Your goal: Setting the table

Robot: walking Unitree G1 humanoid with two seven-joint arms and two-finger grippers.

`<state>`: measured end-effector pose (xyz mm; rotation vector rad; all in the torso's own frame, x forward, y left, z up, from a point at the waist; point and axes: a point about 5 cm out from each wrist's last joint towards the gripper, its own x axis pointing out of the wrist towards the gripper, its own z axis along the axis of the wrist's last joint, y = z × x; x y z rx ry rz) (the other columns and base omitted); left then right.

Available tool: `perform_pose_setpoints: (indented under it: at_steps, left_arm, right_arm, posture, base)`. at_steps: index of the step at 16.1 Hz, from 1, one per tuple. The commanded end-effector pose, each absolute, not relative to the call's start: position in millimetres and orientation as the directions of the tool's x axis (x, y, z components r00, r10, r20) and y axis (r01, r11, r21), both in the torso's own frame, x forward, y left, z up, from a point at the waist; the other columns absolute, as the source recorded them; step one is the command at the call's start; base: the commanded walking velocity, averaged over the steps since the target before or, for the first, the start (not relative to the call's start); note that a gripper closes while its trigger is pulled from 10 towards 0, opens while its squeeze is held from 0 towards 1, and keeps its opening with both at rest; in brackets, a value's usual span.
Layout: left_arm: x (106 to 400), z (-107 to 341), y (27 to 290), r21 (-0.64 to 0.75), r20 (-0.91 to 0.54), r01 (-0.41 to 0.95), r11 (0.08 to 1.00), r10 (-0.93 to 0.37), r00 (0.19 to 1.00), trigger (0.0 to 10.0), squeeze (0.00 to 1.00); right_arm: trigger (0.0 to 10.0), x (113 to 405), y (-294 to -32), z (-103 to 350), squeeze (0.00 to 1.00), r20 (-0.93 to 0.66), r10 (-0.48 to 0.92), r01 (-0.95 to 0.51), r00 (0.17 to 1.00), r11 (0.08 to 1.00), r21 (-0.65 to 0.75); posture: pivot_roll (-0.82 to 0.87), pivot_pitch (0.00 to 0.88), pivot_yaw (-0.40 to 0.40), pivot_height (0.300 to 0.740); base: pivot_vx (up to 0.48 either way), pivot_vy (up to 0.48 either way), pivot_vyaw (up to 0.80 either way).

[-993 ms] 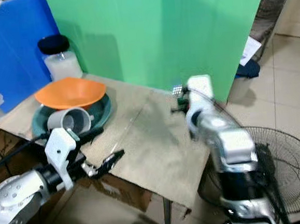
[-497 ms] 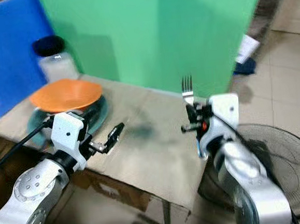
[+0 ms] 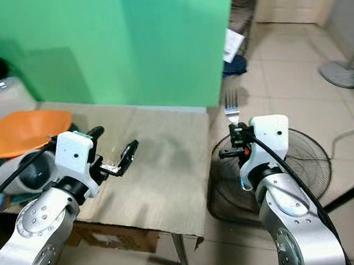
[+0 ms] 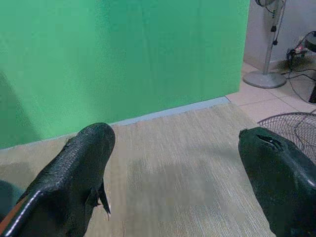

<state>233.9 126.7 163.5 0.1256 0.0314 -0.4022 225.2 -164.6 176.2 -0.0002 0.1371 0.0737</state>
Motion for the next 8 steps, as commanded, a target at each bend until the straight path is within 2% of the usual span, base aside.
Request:
perform_pose_setpoints:
  at_steps: [1, 3, 7, 8]
  left_arm:
    - [233.2, 162.1, 129.0, 0.12, -0.065, 0.372, 0.921, -0.367, 0.928, 10.0, 0.0]
    - [233.0, 163.1, 128.7, 0.119, -0.057, 0.369, 0.922, -0.365, 0.929, 10.0, 0.0]
    - [233.6, 164.6, 128.3, 0.127, -0.049, 0.371, 0.92, -0.368, 0.929, 10.0, 0.0]
    - [234.0, 164.7, 128.4, 0.127, -0.048, 0.371, 0.92, -0.367, 0.929, 10.0, 0.0]
  right_arm:
    - [10.0, 228.0, -164.6, 177.2, 0.0, -0.139, 0.067, -0.067, 0.988, 0.998, 0.007]
    - [10.0, 229.9, -162.8, 177.7, 0.0, -0.139, 0.07, -0.071, 0.988, 0.998, 0.004]
    - [10.0, 231.1, -161.8, 177.0, 0.0, -0.151, 0.06, -0.059, 0.987, 0.998, 0.013]
    - [10.0, 231.6, -161.4, 177.3, 0.0, -0.149, 0.06, -0.06, 0.987, 0.998, 0.007]
  posture:
    - [0.13, 0.0, 0.028, 0.74]
    - [0.13, 0.0, 0.025, 0.74]
    - [0.13, 0.0, 0.028, 0.74]
    - [0.13, 0.0, 0.028, 0.74]
  base:
    - [0.0, 0.0, -0.8]
    - [0.0, 0.0, -0.8]
    - [0.0, 0.0, 0.0]
    - [0.0, 0.0, -0.8]
